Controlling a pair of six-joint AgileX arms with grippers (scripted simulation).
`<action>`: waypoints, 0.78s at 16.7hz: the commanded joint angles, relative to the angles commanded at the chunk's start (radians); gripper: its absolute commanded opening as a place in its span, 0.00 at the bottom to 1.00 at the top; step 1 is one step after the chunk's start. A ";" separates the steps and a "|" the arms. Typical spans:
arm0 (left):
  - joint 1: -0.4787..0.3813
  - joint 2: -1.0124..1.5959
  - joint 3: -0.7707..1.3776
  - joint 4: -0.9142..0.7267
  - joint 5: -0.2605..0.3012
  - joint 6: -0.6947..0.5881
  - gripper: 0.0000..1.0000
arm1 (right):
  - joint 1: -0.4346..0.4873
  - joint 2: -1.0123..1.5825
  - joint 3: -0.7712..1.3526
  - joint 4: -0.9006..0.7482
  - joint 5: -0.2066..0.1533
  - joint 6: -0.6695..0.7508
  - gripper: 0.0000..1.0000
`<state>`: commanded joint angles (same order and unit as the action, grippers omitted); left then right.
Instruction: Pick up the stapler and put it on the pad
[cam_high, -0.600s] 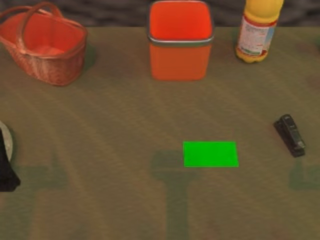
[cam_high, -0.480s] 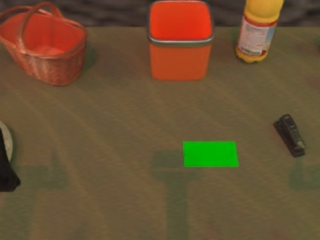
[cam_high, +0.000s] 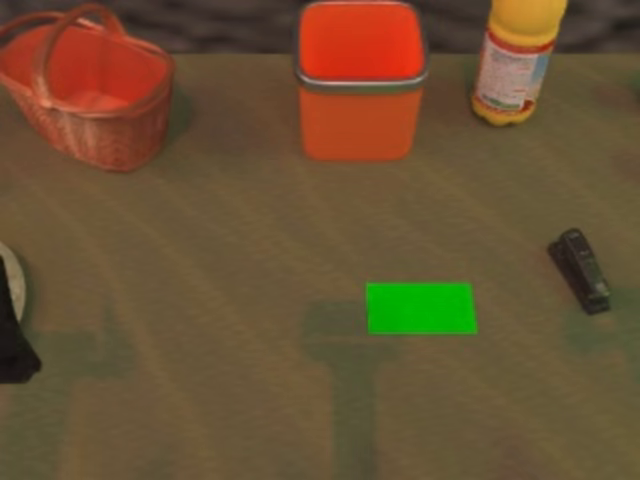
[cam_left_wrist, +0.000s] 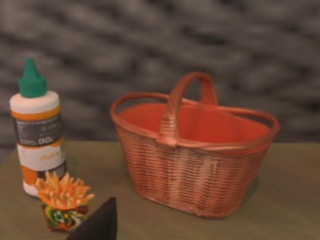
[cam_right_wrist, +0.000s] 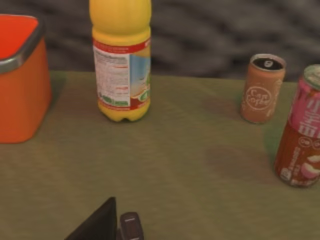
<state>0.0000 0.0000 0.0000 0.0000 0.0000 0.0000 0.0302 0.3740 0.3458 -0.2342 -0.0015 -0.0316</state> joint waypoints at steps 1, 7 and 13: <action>0.000 0.000 0.000 0.000 0.000 0.000 1.00 | 0.006 0.091 0.075 -0.051 0.000 -0.008 1.00; 0.000 0.000 0.000 0.000 0.000 0.000 1.00 | 0.047 0.760 0.557 -0.403 0.005 -0.063 1.00; 0.000 0.000 0.000 0.000 0.000 0.000 1.00 | 0.087 1.331 0.991 -0.724 0.008 -0.111 1.00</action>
<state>0.0000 0.0000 0.0000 0.0000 0.0000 0.0000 0.1172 1.7048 1.3367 -0.9579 0.0065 -0.1423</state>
